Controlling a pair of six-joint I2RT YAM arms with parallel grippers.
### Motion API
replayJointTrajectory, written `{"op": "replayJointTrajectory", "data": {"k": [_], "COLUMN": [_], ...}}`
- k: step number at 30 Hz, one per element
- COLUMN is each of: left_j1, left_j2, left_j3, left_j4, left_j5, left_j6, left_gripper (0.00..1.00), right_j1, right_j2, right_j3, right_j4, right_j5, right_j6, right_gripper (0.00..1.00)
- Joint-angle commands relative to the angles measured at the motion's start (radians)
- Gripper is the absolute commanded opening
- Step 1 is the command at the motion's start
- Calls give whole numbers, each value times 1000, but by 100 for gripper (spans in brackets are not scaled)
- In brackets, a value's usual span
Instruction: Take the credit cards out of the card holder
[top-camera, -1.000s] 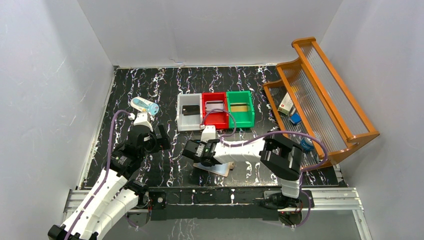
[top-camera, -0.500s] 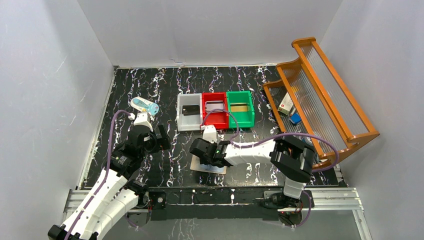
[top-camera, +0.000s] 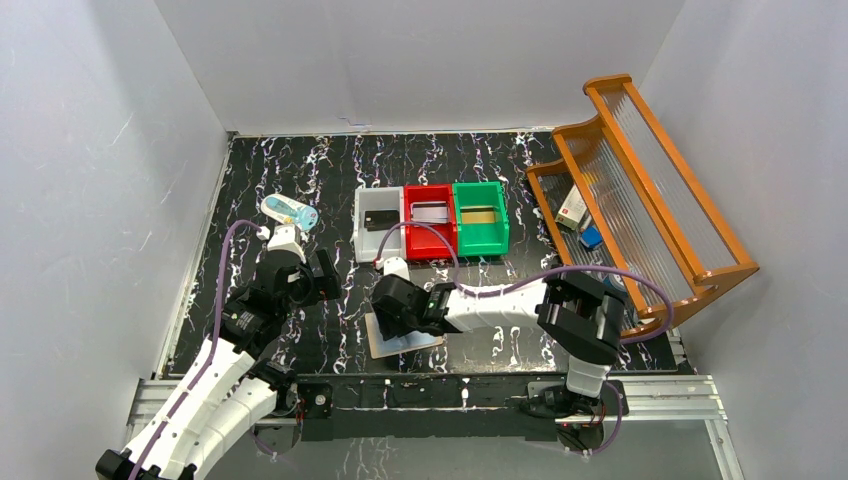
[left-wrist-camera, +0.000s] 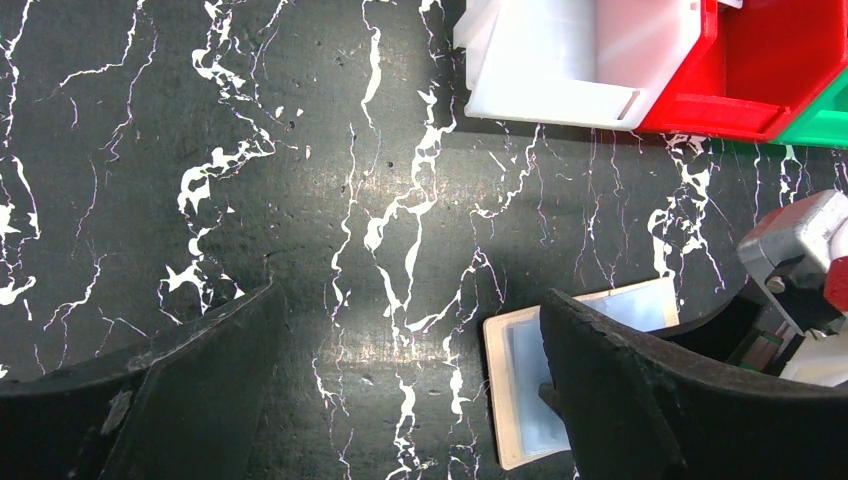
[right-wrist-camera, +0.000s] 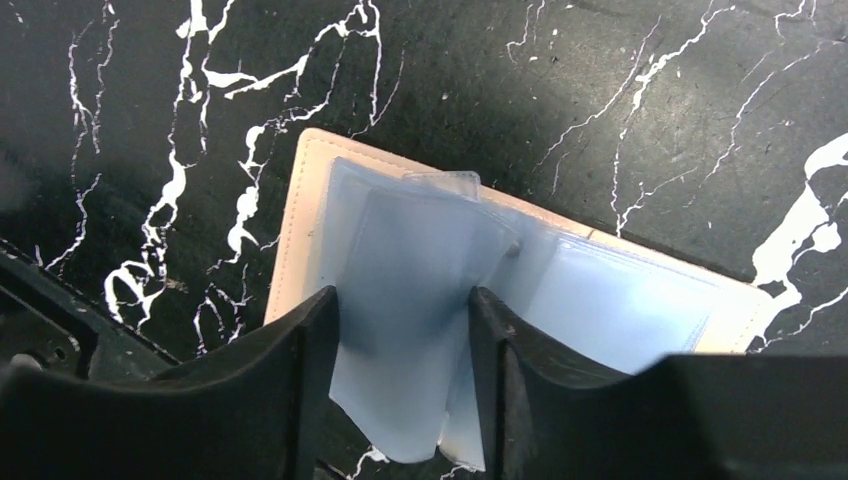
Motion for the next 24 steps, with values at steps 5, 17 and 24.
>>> {"op": "replayJointTrajectory", "data": {"k": [5, 17, 24], "left_j1": [5, 4, 1], "left_j2": [0, 112, 219], "left_j3": [33, 33, -45], "left_j4": [-7, 29, 125], "left_j5": [22, 604, 760], "left_j6": [5, -107, -161], "left_gripper": [98, 88, 80], "right_j1": [24, 7, 4], "right_j2": [-88, -147, -114], "right_j3": [79, -13, -23], "right_j4": [-102, -290, -267], "right_j5": [9, 185, 156], "right_j6": [2, 202, 192], "right_gripper": [67, 76, 78]}}
